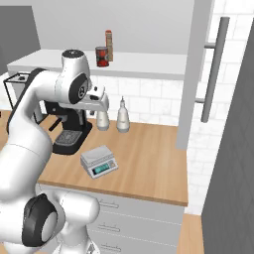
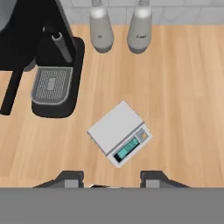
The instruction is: Pick the canned food and place it on the digital scale for weighing, and close the cabinet.
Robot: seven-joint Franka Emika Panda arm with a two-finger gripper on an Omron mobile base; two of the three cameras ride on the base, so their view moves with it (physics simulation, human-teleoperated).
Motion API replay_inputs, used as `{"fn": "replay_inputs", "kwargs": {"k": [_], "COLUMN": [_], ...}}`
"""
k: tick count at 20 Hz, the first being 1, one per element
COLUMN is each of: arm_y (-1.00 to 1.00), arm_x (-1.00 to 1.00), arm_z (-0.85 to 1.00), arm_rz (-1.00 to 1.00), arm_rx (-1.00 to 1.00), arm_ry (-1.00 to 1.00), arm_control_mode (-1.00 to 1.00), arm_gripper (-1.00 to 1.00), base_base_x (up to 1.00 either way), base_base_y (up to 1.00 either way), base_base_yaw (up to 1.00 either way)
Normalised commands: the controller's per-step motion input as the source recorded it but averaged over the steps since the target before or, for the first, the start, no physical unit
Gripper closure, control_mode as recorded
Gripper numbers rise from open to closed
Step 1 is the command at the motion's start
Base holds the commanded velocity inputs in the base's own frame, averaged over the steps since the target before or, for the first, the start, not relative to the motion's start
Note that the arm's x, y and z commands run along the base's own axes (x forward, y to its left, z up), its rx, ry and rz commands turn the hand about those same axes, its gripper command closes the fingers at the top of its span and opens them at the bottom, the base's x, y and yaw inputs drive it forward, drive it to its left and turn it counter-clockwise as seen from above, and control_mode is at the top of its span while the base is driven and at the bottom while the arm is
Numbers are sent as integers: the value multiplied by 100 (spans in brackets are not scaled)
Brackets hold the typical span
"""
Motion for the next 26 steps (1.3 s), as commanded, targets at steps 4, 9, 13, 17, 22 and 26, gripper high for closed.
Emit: {"fn": "replay_inputs", "kwargs": {"k": [4,9,13,17,22,26], "arm_y": [0,3,1,0,0,2], "arm_x": [-34,-43,-31,-33,-22,-17], "arm_z": [1,8,61,93,88,86], "arm_rz": [0,0,0,0,0,0], "arm_rx": [0,-1,0,0,-2,-7], "arm_ry": [-12,-42,-32,-15,-9,-21], "arm_control_mode": [-100,-100,-100,-100,-100,-100], "arm_gripper": [-100,-100,-100,-100,-100,-100], "base_base_x": [0,0,0,0,0,0], "base_base_y": [0,0,0,0,0,0], "base_base_yaw": [0,0,0,0,0,0]}}
